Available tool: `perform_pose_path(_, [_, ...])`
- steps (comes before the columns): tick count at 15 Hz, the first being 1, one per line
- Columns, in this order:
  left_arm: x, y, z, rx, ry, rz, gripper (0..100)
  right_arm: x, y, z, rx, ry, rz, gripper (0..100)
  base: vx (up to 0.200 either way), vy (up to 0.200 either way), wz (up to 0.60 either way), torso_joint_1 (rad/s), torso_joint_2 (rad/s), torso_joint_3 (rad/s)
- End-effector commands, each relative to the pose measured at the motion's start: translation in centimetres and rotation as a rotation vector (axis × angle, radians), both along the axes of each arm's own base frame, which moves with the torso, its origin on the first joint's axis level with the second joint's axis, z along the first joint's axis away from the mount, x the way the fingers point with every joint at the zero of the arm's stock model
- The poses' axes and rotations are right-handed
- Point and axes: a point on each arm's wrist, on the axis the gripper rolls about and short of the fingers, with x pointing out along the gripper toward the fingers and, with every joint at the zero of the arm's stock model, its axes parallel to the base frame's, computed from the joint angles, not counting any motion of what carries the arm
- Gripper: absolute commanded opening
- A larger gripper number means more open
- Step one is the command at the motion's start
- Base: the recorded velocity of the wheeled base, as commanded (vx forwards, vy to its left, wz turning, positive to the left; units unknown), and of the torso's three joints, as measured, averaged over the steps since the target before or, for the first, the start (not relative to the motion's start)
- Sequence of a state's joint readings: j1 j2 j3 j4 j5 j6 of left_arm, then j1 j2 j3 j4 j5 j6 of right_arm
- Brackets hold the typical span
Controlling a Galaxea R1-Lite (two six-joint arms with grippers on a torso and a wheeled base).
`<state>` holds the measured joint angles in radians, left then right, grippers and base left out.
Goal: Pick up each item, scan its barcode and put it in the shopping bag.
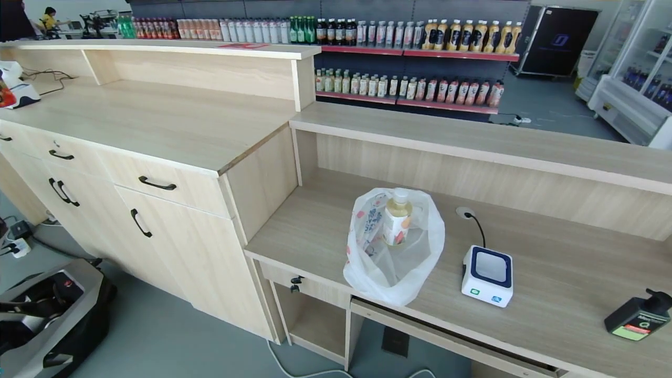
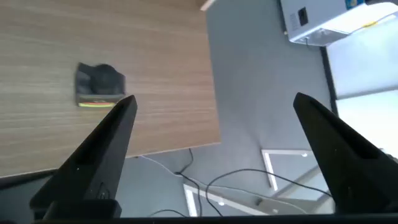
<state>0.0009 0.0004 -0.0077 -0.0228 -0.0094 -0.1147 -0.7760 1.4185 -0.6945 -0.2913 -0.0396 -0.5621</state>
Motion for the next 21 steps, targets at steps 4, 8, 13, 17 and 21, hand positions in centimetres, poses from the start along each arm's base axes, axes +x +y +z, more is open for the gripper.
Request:
perform_pose_path(4, [0.0,0.0,0.0,0.0,-0.001,0.001,100,0.0,-7.2,-5.7,0.009,0.194,0.1,100,0.0,0.0,0.0,0.0,0.0,0.0])
perform_pose_path(8, [0.0,0.0,0.0,0.0,-0.001,0.001,100,0.5,-8.5,-8.9,-0.082,0.329,0.416,100,0.0,0.0,0.0,0.0,0.0,0.0])
perform_pose_path(13, [0.0,0.0,0.0,0.0,-0.001,0.001,100,0.4,-8.0,-10.9,-0.052,0.316,0.562,100,0.0,0.0,0.0,0.0,0.0,0.0])
perform_pose_path(17, [0.0,0.0,0.0,0.0,-0.001,0.001,100,1.2,-9.1,-12.2,-0.022,0.309,0.589,100,0.0,0.0,0.0,0.0,0.0,0.0])
perform_pose_path(21, [0.0,0.0,0.0,0.0,-0.001,0.001,100,2.0,-10.3,-13.8,0.039,0.293,0.577,100,0.0,0.0,0.0,0.0,0.0,0.0])
